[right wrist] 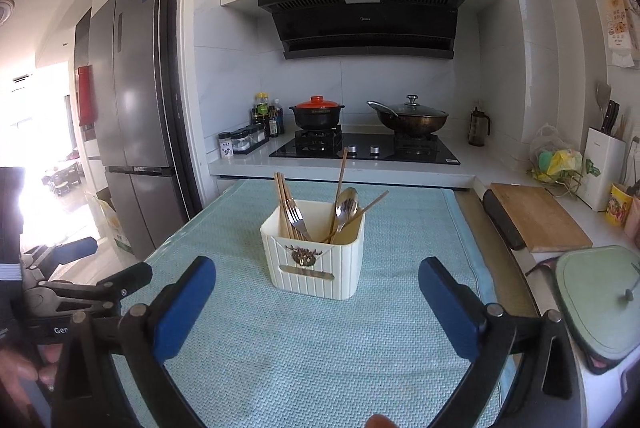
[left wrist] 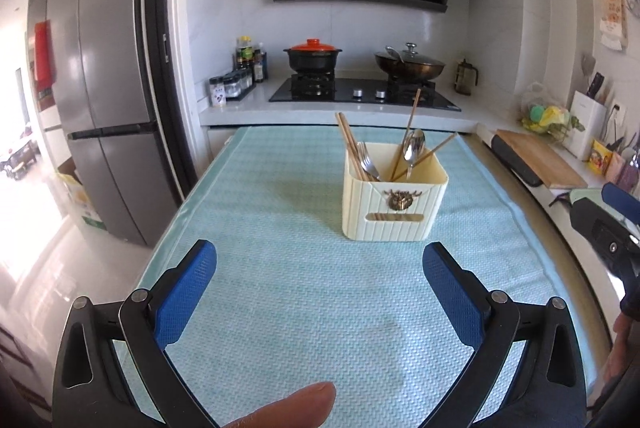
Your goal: Organize utensils
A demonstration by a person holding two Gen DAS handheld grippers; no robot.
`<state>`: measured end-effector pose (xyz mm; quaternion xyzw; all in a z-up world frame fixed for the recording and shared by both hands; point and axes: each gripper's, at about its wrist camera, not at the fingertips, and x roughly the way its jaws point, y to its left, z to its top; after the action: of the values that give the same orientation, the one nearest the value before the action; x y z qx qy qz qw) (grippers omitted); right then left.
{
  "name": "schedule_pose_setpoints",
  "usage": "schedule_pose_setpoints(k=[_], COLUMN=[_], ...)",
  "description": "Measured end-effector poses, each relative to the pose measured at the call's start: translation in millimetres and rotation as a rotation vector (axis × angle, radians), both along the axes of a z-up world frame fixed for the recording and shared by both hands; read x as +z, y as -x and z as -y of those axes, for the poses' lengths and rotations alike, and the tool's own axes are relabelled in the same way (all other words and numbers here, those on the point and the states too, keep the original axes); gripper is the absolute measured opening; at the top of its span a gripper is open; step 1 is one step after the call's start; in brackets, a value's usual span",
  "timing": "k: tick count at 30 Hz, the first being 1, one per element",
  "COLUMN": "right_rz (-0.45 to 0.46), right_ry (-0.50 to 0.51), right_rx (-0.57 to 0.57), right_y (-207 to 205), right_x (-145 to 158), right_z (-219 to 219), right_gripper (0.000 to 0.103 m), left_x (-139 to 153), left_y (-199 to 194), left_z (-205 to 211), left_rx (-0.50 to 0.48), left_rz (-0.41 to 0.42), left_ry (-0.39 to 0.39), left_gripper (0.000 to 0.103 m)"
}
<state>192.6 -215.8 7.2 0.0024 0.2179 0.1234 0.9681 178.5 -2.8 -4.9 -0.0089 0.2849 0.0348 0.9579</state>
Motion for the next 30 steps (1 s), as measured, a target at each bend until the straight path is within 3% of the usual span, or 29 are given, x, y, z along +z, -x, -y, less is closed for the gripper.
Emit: schedule_pose_setpoints(k=[12, 20, 30], right_rz=[-0.027, 0.003, -0.024], right_ry=[-0.007, 0.053, 0.05], right_rx=[-0.019, -0.021, -0.02], right_y=[28, 48, 49], right_x=[3, 19, 17], right_z=[-5, -17, -18], right_gripper=[0.103, 0.103, 0.103], left_x=[13, 16, 18], left_y=[22, 28, 33], left_z=[8, 11, 13], left_rx=[-0.005, -0.012, -0.004], left_rz=[0.004, -0.017, -0.014], left_ry=[-0.021, -0.013, -0.03], left_gripper=[0.103, 0.103, 0.103])
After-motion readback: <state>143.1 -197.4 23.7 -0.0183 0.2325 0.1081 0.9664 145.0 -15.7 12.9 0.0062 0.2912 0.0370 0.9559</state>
